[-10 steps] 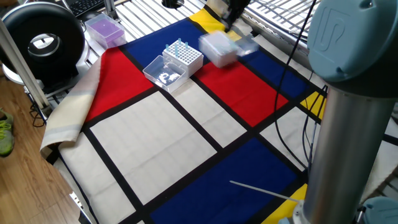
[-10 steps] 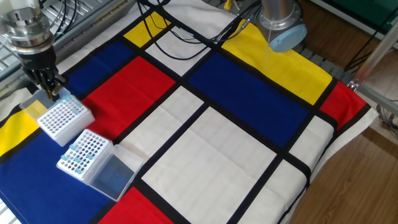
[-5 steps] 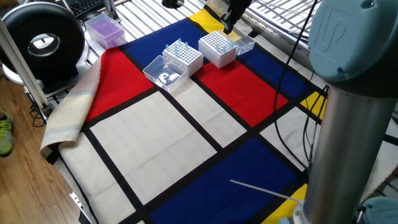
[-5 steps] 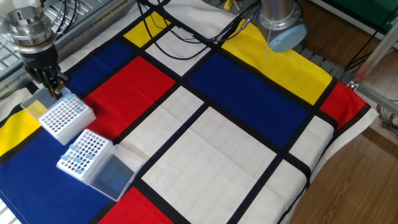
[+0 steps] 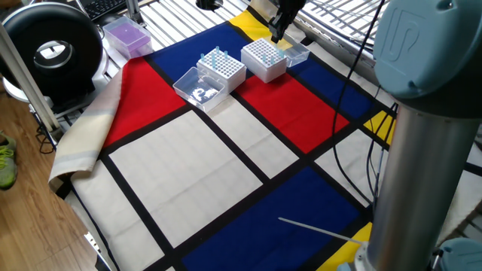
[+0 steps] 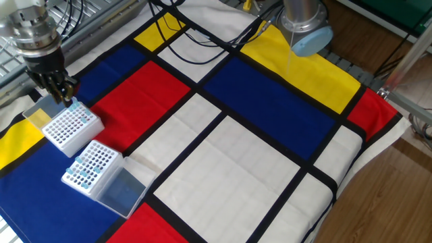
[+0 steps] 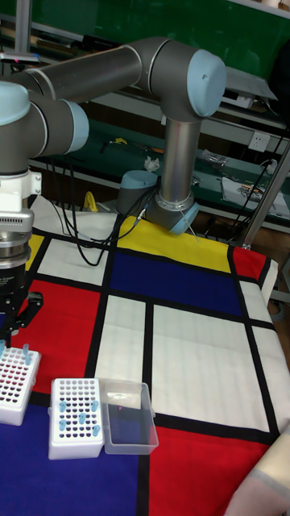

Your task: Transfer all medium pipette tips from one holder to another

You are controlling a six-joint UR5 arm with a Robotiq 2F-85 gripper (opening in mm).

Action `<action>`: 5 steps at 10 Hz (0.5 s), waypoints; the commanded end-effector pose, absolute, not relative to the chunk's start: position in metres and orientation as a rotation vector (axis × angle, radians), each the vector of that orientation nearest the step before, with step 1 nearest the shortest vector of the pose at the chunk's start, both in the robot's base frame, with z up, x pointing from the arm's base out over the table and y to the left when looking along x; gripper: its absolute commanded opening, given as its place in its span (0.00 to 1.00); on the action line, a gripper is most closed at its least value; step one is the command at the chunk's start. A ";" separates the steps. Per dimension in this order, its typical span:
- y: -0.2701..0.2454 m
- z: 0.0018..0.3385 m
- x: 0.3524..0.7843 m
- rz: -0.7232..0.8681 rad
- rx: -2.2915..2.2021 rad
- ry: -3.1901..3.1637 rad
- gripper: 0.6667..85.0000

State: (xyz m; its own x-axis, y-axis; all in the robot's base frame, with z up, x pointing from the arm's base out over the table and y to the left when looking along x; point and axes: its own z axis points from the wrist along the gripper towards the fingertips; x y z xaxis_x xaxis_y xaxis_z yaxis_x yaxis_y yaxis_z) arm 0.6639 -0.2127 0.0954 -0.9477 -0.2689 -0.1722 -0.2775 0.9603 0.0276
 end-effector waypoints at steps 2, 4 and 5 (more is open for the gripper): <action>-0.200 0.098 0.676 0.080 -0.405 2.942 0.35; -0.176 0.100 0.690 0.054 -0.340 2.951 0.36; -0.163 0.104 0.698 0.047 -0.321 2.958 0.36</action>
State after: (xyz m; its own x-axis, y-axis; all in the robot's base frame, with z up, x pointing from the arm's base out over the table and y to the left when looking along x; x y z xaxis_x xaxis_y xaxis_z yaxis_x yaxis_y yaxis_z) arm 0.6813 -0.1892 0.0975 -0.9549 -0.2465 -0.1656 -0.2525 0.9675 0.0158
